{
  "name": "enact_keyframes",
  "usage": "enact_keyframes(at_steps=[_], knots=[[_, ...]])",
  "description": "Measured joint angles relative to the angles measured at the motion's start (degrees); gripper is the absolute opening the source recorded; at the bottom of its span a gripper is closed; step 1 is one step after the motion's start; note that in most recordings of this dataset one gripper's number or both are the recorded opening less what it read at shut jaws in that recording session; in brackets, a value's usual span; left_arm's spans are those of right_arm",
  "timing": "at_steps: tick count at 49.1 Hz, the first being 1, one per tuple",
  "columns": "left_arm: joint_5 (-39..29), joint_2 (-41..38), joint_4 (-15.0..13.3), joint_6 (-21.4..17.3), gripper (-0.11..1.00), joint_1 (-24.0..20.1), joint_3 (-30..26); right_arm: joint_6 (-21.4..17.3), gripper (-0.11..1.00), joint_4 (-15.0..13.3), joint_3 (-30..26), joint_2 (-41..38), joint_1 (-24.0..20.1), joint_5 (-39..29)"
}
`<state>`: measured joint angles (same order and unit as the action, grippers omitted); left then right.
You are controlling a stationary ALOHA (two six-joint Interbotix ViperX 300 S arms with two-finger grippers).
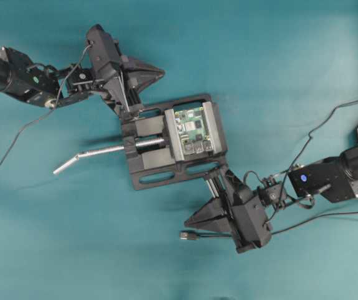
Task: Insert the USB into the fixed PCB.
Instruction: 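Move the left arm aside and lower the right gripper over the USB plug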
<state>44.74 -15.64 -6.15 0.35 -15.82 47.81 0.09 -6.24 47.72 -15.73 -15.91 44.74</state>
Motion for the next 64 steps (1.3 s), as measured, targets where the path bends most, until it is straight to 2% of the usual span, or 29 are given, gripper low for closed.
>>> enact_keyframes(at_steps=[4,14,18,25,32,35,42,48,52,64], knots=[[-2.55,2.2,1.14,-0.09,0.06,0.0,-0.09,-0.26,0.04,0.09,-0.09,0.0,-0.35,0.0],[-10.11,8.0,1.76,-0.09,0.04,0.18,-0.18,-0.18,0.01,1.49,-0.09,0.0,-1.76,1.49],[-11.78,9.58,1.76,-0.09,0.04,0.35,0.53,-0.18,0.01,2.9,-0.09,0.0,-2.64,2.9],[-12.66,12.04,1.76,0.0,0.04,0.53,1.76,-0.18,0.02,8.61,-0.09,0.0,-4.31,4.83],[-12.83,14.5,1.76,0.0,0.04,0.53,2.99,0.26,0.06,16.44,0.0,0.0,-5.71,6.68],[-13.18,15.56,1.76,0.0,0.04,0.53,3.6,0.62,0.12,19.69,0.18,0.0,-7.03,7.47],[-14.85,17.67,1.67,0.0,0.04,0.97,5.1,0.79,0.3,26.63,0.18,0.0,-10.11,8.44],[-16.35,18.9,1.76,0.0,0.04,1.85,6.06,1.93,0.54,31.73,0.18,0.09,-11.95,8.53],[-17.58,20.13,1.76,0.44,0.04,2.37,6.94,3.08,0.63,33.75,0.18,0.0,-12.66,8.61],[-18.72,26.1,1.76,3.43,0.04,2.46,11.51,6.06,0.64,38.85,0.09,-0.09,-13.97,9.4]])
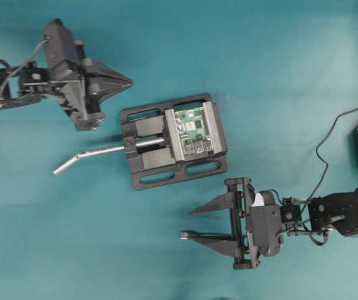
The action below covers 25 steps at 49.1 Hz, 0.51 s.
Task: Insert the USB into the fixed PCB.
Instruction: 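Move the left arm aside and lower the right gripper over the USB plug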
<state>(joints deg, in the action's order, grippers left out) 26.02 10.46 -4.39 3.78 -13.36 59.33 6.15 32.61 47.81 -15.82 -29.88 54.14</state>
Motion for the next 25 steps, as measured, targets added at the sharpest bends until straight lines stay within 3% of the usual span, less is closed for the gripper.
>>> enact_keyframes(at_steps=[6,25], knots=[[0.0,3.87,0.0,1.23,0.04,0.0,3.08,0.26,0.64,1.67,-0.62,-1.14,-0.7,0.35],[-3.87,13.97,0.09,1.41,0.04,0.09,9.84,0.26,0.64,2.9,-2.9,-4.31,-3.25,0.35]])
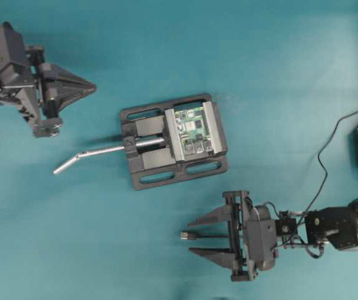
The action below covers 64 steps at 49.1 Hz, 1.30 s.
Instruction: Insert the USB into the fixed PCB.
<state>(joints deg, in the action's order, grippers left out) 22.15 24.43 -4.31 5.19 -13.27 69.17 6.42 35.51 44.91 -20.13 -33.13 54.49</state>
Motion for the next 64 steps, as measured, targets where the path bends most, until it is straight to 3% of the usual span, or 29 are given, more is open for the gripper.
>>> enact_keyframes(at_steps=[12,27,45,64], knots=[[-2.9,8.96,-0.09,0.0,0.04,0.0,4.04,0.0,0.64,1.93,-0.35,-1.76,-0.97,0.0],[-4.57,26.81,0.09,0.0,0.04,0.0,12.04,0.0,0.64,4.22,-0.44,-3.52,-1.14,-0.44],[-19.95,51.94,0.26,0.0,0.04,0.0,16.79,0.0,0.61,4.57,-0.53,-4.39,-1.58,-1.93],[-22.24,54.4,0.26,0.0,0.04,0.09,18.19,0.0,0.43,4.66,-0.7,-4.92,-1.93,-2.11]])
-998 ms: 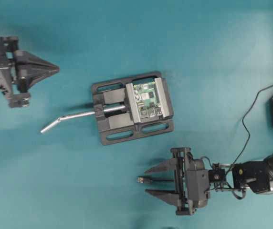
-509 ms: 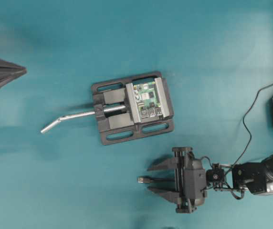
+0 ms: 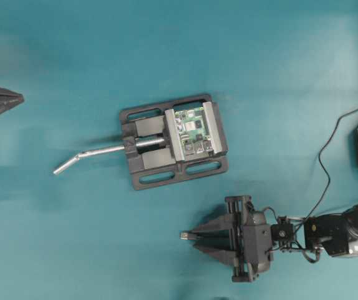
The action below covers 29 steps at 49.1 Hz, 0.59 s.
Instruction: Insert the USB into the fixed PCB.
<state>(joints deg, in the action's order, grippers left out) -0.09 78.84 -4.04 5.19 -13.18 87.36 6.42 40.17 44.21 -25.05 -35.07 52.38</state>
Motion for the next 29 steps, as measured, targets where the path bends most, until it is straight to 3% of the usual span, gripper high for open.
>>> enact_keyframes(at_steps=[12,23,29], knots=[[-0.62,0.0,0.09,0.09,0.04,0.0,0.18,0.0,0.42,0.53,-0.09,0.0,0.0,0.09],[-3.08,0.0,0.09,0.09,0.04,0.0,0.18,0.09,0.23,1.14,-0.09,0.0,-0.26,0.0],[-6.5,-0.09,0.09,0.09,0.04,-0.09,-0.44,0.09,0.21,1.23,-0.09,0.0,-0.35,0.0]])
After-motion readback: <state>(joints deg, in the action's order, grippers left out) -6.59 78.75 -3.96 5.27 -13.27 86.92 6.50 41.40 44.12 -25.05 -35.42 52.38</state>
